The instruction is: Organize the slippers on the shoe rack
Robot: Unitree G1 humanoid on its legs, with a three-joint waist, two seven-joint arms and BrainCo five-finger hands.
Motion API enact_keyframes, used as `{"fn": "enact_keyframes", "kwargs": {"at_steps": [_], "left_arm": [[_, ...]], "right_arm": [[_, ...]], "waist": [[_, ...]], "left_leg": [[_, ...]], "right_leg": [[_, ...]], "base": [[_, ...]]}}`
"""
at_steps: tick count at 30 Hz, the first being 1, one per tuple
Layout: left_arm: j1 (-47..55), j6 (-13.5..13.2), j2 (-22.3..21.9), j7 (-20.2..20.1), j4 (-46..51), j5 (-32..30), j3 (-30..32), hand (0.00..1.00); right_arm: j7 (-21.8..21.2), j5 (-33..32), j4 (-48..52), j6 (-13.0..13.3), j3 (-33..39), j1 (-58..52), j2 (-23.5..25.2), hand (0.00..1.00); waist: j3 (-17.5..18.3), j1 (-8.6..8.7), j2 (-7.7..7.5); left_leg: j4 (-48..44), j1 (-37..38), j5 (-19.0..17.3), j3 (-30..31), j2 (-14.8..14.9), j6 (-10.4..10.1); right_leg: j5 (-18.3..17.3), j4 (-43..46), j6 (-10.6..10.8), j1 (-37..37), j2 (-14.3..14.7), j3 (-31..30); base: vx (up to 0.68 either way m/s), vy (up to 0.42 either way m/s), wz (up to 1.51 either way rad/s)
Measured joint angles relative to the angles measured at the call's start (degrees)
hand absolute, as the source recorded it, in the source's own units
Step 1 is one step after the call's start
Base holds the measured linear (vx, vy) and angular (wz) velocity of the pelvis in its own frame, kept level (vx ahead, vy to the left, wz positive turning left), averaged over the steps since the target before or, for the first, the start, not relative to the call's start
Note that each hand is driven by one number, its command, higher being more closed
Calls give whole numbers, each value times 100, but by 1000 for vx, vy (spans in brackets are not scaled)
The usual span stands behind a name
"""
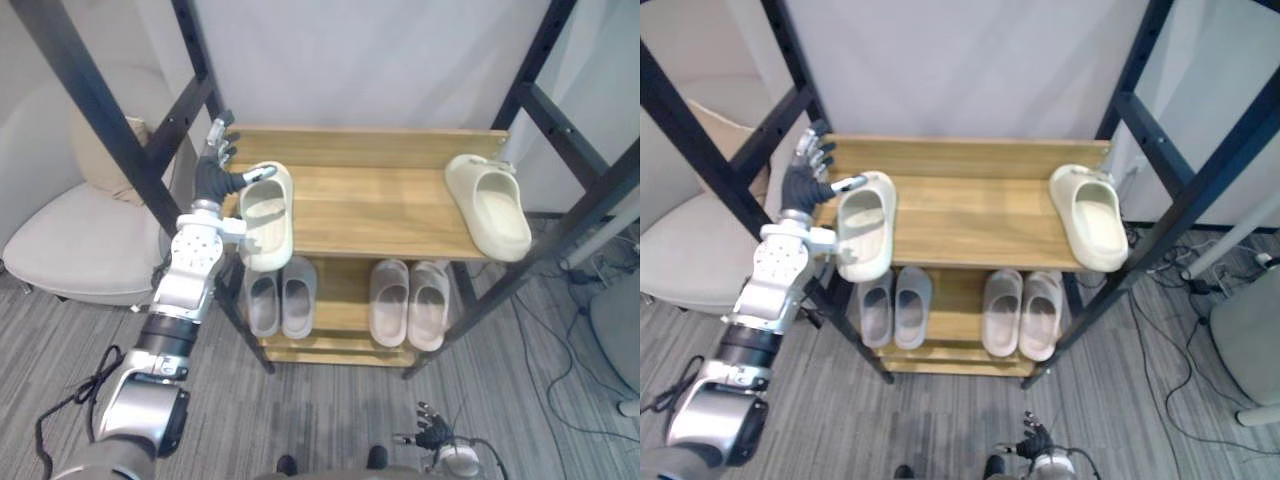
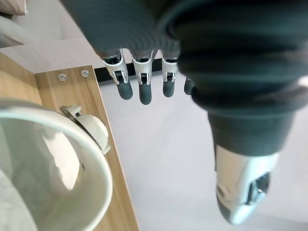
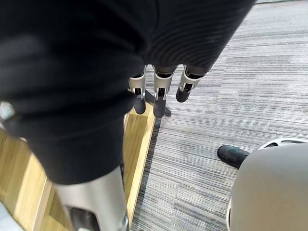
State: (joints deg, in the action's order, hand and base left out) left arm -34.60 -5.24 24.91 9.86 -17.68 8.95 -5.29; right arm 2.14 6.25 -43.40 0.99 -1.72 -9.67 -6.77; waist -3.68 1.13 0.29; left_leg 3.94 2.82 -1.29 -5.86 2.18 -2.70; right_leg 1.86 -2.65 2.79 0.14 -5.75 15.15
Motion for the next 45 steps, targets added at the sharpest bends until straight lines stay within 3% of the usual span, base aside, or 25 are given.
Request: {"fn": "enact_keyframes", "kwargs": {"at_steps": [33,34,38,45], "left_arm": [[-202,474,266,-7,-893,-1964,200,0],[-206,500,266,-8,-908,-2034,200,100],[-320,595,266,-8,-1103,-2249,197,100],[-385,619,269,9,-1136,-2093,211,100]], "right_arm": [[-108,-8,681,73,-1,-403,62,0],[-107,-8,681,73,-1,-403,66,0],[-107,-12,682,72,0,-408,107,0],[-109,-194,783,69,2,-500,228,0]], "waist": [[-157,-21,50],[-157,-20,50],[-157,-36,49],[-158,-42,45]], "left_leg": [[-11,-88,-14,-322,48,-27],[-12,-87,-13,-326,48,-28],[-12,-87,-10,-451,54,-34],[-11,-84,-7,-472,46,-36]], "right_leg": [[151,-79,-33,-207,60,-311],[151,-78,-33,-209,60,-316],[159,-76,-38,-248,63,-380],[191,-76,-39,-274,63,-442]], "base": [[-11,0,-4],[-17,-3,-4],[-19,0,-8],[-12,-2,-3]]}}
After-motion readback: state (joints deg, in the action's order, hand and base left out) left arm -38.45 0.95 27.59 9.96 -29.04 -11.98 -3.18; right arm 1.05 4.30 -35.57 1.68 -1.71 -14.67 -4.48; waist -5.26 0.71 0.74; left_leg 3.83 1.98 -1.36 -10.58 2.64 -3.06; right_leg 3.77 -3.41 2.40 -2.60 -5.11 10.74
